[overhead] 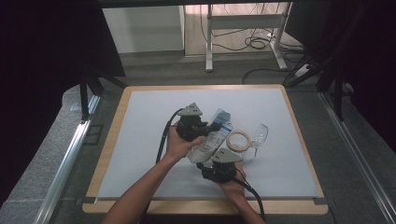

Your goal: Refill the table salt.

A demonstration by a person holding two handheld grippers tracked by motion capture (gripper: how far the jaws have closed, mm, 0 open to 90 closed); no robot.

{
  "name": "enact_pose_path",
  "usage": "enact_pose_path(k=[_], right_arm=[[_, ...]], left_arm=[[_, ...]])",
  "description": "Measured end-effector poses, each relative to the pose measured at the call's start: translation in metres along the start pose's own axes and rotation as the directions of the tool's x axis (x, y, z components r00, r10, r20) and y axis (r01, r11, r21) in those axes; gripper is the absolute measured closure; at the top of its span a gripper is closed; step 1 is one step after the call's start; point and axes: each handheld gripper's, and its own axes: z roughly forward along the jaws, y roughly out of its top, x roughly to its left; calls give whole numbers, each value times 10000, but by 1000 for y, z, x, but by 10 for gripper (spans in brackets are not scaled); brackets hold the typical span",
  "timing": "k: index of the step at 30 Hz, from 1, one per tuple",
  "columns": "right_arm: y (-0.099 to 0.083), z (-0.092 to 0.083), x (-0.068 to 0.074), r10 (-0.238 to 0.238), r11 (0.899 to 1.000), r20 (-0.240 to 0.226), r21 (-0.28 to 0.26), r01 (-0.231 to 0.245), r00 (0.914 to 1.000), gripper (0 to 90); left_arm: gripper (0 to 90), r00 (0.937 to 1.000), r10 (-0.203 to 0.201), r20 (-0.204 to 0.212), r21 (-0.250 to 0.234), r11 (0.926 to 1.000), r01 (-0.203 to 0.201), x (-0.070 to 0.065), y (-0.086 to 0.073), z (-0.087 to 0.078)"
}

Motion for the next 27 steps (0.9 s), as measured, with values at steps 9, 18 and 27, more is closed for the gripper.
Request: enact_pose_path(k=[9, 18, 27], right_arm=[[1, -1, -1, 21, 9999, -67, -136, -22, 10000, 440], [1, -5, -6, 218, 9992, -194, -325, -224, 9996, 442], [2, -9, -8, 344, 9984, -109, -445, -349, 9993, 443]], left_arm=[[897, 10000, -40, 80, 227, 9997, 38, 3, 4, 9], [898, 9998, -6, 182, 325, 9995, 0, 3, 8, 16], [897, 9998, -52, 213, 551, 9985, 41, 6, 14, 22]])
